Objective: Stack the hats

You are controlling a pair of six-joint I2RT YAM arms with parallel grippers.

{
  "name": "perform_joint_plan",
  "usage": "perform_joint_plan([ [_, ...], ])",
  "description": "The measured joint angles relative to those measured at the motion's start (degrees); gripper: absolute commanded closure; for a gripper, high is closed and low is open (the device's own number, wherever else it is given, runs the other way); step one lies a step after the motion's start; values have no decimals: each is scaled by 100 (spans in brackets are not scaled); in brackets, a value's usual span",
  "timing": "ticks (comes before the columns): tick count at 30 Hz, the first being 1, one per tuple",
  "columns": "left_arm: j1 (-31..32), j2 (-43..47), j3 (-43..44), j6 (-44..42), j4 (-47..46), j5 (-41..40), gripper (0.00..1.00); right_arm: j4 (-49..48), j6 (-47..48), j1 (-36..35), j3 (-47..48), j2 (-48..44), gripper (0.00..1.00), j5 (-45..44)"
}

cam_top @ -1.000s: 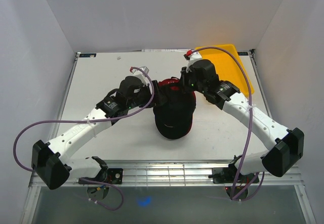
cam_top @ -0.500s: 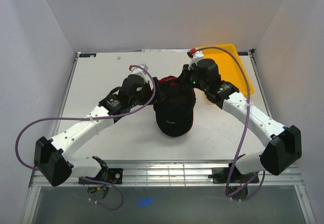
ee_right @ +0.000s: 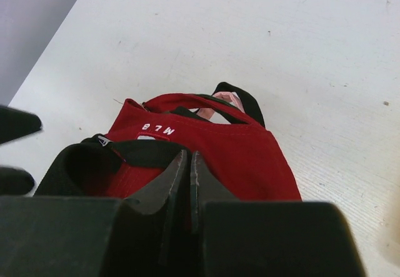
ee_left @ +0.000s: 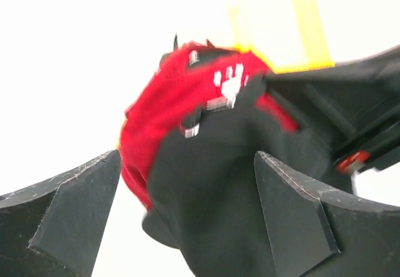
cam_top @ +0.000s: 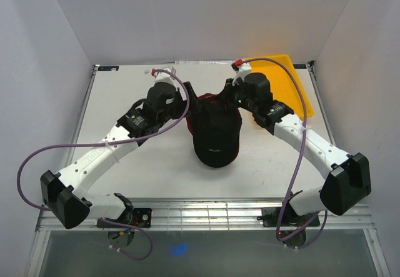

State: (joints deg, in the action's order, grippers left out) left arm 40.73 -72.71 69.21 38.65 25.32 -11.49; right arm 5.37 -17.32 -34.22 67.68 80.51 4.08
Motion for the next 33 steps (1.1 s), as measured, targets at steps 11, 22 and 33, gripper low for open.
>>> perform_joint_plan([
  [11, -258, -1091, 1620, -83, 778, -1075, 22, -271, 439, 68, 90, 205, 87, 577],
  [22, -398, -1078, 826, 90, 894, -540, 34, -284, 870, 87, 267, 407, 68, 1121],
  [33, -398, -468, 83, 444, 850, -251, 52, 90, 1128, 90, 964, 997, 59, 1626],
])
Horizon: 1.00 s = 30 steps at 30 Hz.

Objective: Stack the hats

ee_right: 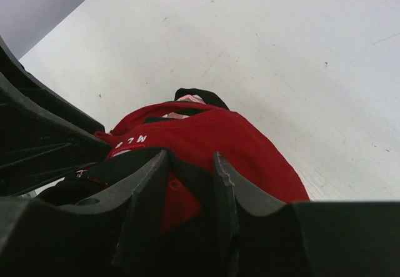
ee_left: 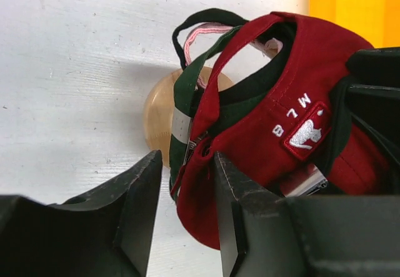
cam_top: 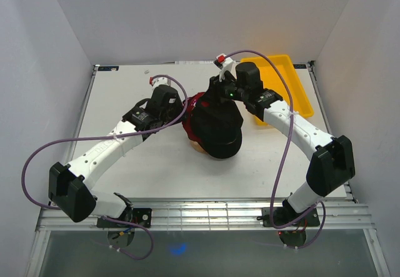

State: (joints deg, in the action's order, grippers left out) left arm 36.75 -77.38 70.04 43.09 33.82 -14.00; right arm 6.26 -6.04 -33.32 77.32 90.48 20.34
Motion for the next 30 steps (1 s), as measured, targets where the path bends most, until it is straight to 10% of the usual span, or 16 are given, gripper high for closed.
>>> perform_joint_plan([
  [12, 2, 315, -74, 136, 308, 28, 33, 260, 157, 0, 254, 138, 57, 81],
  [30, 7, -201, 929, -417, 457, 874, 43, 710, 205, 0, 597, 289, 58, 61],
])
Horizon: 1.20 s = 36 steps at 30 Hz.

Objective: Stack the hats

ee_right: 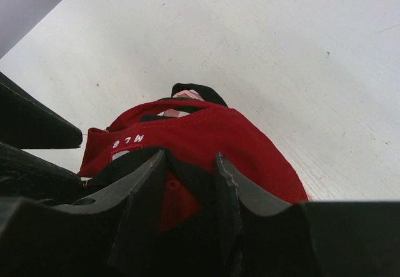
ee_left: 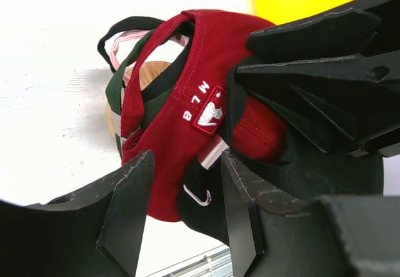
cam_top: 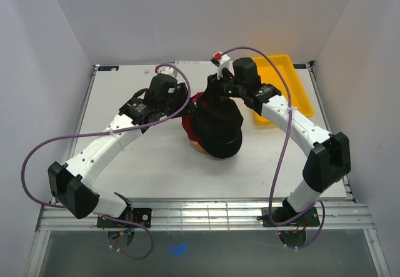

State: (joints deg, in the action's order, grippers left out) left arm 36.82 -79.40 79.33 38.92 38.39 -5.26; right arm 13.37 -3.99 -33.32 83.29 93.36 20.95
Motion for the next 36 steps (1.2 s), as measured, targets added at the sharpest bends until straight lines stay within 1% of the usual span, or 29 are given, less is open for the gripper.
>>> perform_joint_plan([
  [4, 0, -15, 2, -63, -26, -7, 45, 72, 11, 0, 70, 37, 58, 2],
  [10, 20, -140, 151, -131, 59, -400, 52, 105, 20, 0, 133, 98, 58, -22],
  [13, 22, -175, 166, -164, 46, -538, 53, 70, 28, 0, 133, 120, 58, -24],
  [15, 20, -212, 166, -168, 26, -643, 55, 50, 35, 0, 133, 129, 58, -24],
  [16, 20, -240, 166, -170, 17, -691, 58, 50, 37, 0, 133, 131, 58, -22],
  [20, -9, -476, 35, -199, 59, -916, 61, 50, 42, -2, 133, 131, 58, -15],
  [28, -33, -557, -55, -157, 9, -953, 68, 2, 105, -24, 138, 164, 59, 2],
  [31, -31, -564, -55, -155, 11, -960, 68, -7, 109, -24, 138, 175, 62, 4],
  [36, -33, -562, -55, -140, 26, -988, 69, -11, 109, -46, 181, 227, 61, 17],
])
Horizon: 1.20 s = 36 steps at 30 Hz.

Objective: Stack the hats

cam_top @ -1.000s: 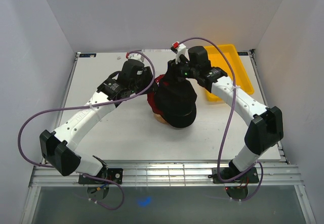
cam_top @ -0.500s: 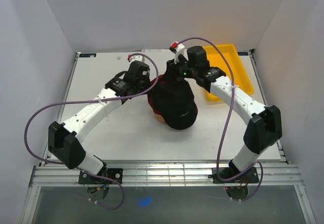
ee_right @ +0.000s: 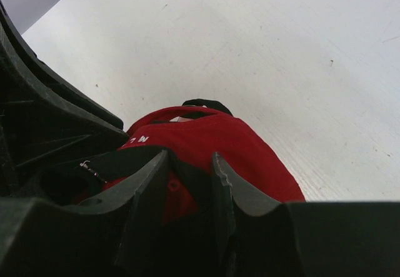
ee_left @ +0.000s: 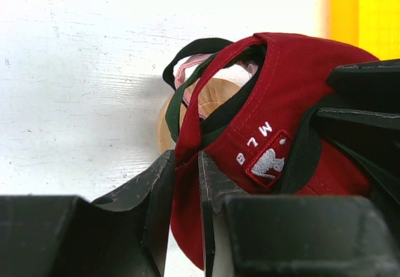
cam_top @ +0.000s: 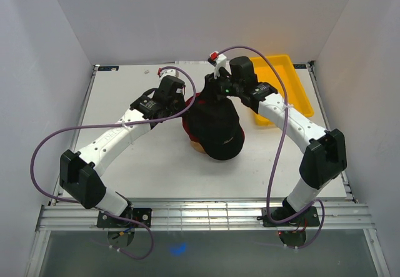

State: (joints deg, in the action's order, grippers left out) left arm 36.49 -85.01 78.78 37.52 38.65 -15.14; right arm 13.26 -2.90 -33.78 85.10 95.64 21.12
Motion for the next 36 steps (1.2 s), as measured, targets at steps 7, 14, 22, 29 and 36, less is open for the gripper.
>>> perform_joint_plan([
  [7, 0, 105, -179, 109, -81, 140, 70, 50, 44, 2, 190, 170, 59, 164],
  [14, 2, 420, -376, 140, -7, 245, 40, 55, 175, 2, 326, 310, 58, 343],
  [22, 11, 579, 44, 101, 592, 13, 30, 48, 337, 7, 330, 323, 57, 365],
  [29, 9, 680, 295, 42, 584, 83, 30, 94, 372, 7, 450, 446, 57, 398],
  [36, -70, 625, 273, -74, 474, 529, 33, 232, 407, 9, 597, 533, 57, 439],
])
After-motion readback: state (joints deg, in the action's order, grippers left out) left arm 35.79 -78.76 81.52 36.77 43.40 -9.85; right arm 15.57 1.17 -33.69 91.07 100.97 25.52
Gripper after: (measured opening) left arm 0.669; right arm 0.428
